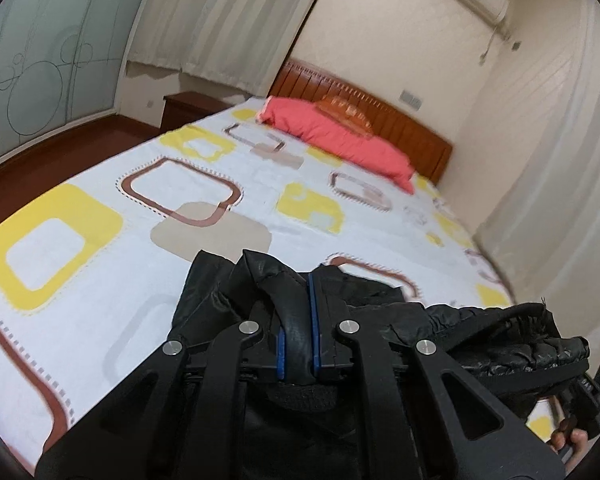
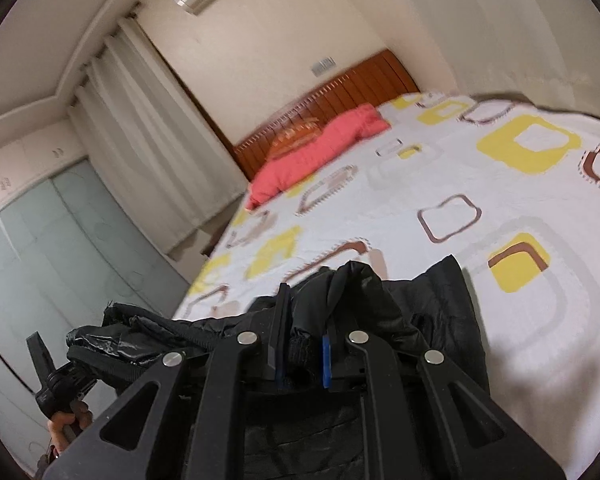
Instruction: Fold large clothes
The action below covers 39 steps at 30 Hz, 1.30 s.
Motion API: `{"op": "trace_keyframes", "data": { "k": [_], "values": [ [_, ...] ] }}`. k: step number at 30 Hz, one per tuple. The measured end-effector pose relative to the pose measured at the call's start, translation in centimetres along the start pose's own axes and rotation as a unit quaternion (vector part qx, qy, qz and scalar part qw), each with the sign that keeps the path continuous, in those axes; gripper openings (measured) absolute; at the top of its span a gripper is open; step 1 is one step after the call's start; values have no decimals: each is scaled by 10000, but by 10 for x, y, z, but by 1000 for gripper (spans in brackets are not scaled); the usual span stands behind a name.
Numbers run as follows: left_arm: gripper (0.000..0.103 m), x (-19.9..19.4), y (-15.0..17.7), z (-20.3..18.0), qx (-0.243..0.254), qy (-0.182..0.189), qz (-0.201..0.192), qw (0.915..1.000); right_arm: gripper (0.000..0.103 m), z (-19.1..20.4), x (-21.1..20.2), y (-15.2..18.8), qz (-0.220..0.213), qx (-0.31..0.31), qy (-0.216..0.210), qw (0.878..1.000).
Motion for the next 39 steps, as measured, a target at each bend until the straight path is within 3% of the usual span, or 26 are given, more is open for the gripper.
{"op": "trace_keyframes", "data": {
  "k": [5, 11, 16, 24, 27, 28, 29, 30, 31, 34, 39],
  "values": [
    [8, 71, 17, 11, 167, -330, 360, 9987, 13, -36, 61, 13, 422, 218, 311, 9984],
    [8, 122, 37, 21, 410, -574, 610, 9956, 13, -69, 118, 36, 836, 198, 754, 9934],
    [8, 149, 47, 25, 546, -729, 749, 9930, 13, -82, 145, 48, 1053, 131, 1034, 9890],
    [17, 150, 46, 29, 371, -544, 883, 9939, 22, -79, 142, 42, 997, 253, 851, 9910],
    [28, 140, 38, 28, 222, -347, 858, 9955, 32, -74, 131, 33, 873, 408, 697, 9929],
    [41, 137, 33, 26, 105, -210, 825, 9963, 42, -72, 129, 31, 836, 420, 652, 9935],
    [59, 133, 28, 26, -13, -84, 774, 9970, 69, -69, 126, 27, 788, 427, 577, 9943],
    [69, 127, 22, 25, -145, 25, 682, 9976, 78, -65, 121, 23, 684, 412, 565, 9952],
    [80, 122, 15, 25, -187, -24, 539, 9984, 78, -61, 114, 17, 479, 350, 586, 9965],
    [81, 107, 0, 21, -81, -35, 268, 9996, 78, -50, 107, 11, 455, 273, 503, 9973],
    [76, 105, 14, 12, 441, -171, 502, 9976, 74, -33, 112, 31, 778, -172, 656, 9947]
  ]
}}
Point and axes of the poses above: each gripper's, at about its wrist camera, not at the fingertips, and x roughly the way its jaws point, z to its left, y to its underside, the point moved 7 cm from there along x, roughly the way its jaws point, and after that the axes turned 6 degrees about -z, right-handed, at the moved point
